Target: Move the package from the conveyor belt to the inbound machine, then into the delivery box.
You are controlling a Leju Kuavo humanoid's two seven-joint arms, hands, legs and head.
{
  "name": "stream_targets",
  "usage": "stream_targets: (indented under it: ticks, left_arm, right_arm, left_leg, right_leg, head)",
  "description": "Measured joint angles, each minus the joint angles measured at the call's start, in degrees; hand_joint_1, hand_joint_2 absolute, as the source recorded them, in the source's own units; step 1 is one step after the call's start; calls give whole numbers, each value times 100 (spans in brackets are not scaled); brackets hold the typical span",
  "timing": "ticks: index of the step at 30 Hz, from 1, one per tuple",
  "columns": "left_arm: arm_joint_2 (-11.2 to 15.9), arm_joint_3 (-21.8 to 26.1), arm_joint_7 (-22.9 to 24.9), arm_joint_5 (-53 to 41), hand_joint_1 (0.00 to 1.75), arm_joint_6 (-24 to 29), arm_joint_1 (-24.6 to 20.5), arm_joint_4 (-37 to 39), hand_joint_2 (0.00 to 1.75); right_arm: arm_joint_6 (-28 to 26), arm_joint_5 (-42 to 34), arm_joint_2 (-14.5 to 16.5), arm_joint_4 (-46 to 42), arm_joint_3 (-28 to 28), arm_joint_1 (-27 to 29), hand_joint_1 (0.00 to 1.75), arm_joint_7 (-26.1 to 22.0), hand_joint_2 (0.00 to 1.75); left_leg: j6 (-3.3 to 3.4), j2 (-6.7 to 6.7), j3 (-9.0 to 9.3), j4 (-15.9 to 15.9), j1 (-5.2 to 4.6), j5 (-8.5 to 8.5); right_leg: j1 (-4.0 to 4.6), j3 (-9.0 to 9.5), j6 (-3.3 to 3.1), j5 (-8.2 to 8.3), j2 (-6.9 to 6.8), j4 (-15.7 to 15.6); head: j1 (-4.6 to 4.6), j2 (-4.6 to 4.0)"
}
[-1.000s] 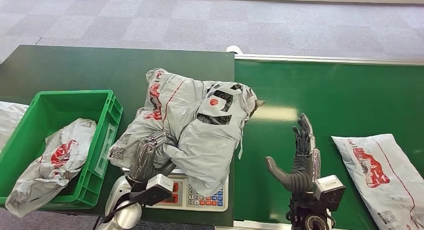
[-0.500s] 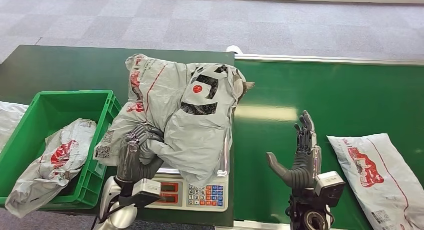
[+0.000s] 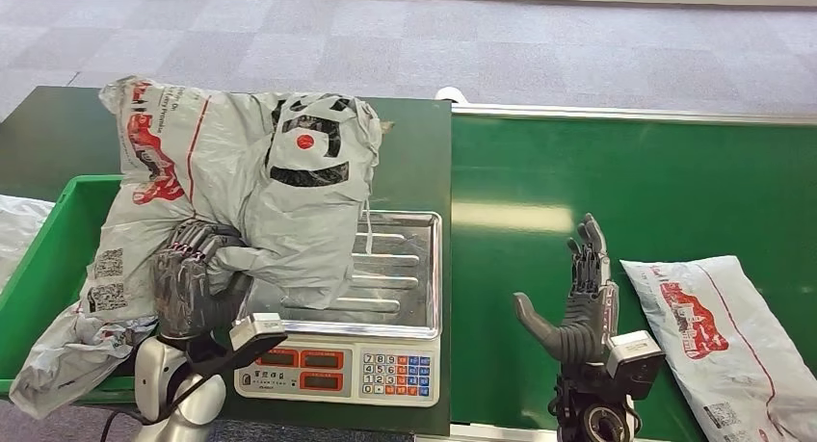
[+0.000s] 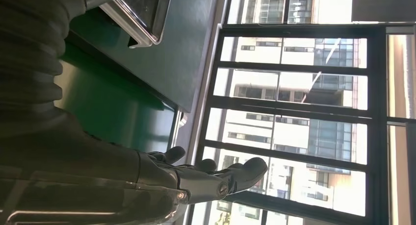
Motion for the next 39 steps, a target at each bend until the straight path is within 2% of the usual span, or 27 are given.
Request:
stream_targets:
  ticks: [11,17,25,28,30,35,37,39]
  left_arm:
    - [-116,1297,-285,189,175,5,7,-173,175]
    - [-345,1955,-538,677,175,9,17,-336,175]
    - [-547,2419,-514,663,175,11,0,-433,175]
    - [-571,2491,-229,438,175,11,-24,-432,175]
    - [-566,2504,174,232,175,7,-27,-420,175]
    - [-368,2370,1903,-564,175,-423,-27,-181,175]
    - [-292,2310,2161,-704,175,-551,-26,-67,175]
    - [-242,2258,2214,-740,175,-587,-27,15,175]
  right_arm:
    - [-74,-76,-26,-2,1,127,0,-8,175]
    - [-138,-80,-29,-11,3,236,0,-12,175]
    - [-173,-78,-34,-24,22,301,0,-23,175]
    - [-182,-78,-34,-24,40,301,0,-23,175]
    - [-184,-76,-34,-28,46,299,0,-23,175]
    - [-180,-44,-34,-91,44,298,0,-23,175]
    - [-176,-33,-34,-115,42,298,0,-23,175]
    - [-171,-30,-34,-129,40,298,0,-23,175]
  left_leg:
    - [-1,2,-2,0,0,0]
    - [-1,1,-3,0,0,0]
    - [-1,1,-3,0,0,0]
    - [-1,2,-2,0,0,0]
    - [-1,2,-2,0,0,0]
    - [-1,2,-3,0,0,0]
    - [-1,2,-3,0,1,0]
    - [-1,3,-4,0,1,0]
  right_leg:
    - [0,-3,0,0,0,0]
    - [0,-3,0,-1,0,0]
    - [0,-5,0,-1,0,0]
    - [0,-4,0,0,0,0]
    - [0,-5,0,0,0,0]
    - [0,-8,-1,0,0,0]
    - [1,-8,-1,-1,0,0]
    - [0,-8,-1,0,1,0]
  head:
    - [1,0]
    - [1,0]
    - [1,0]
    - [1,0]
    - [1,0]
    - [1,0]
    - [1,0]
    - [1,0]
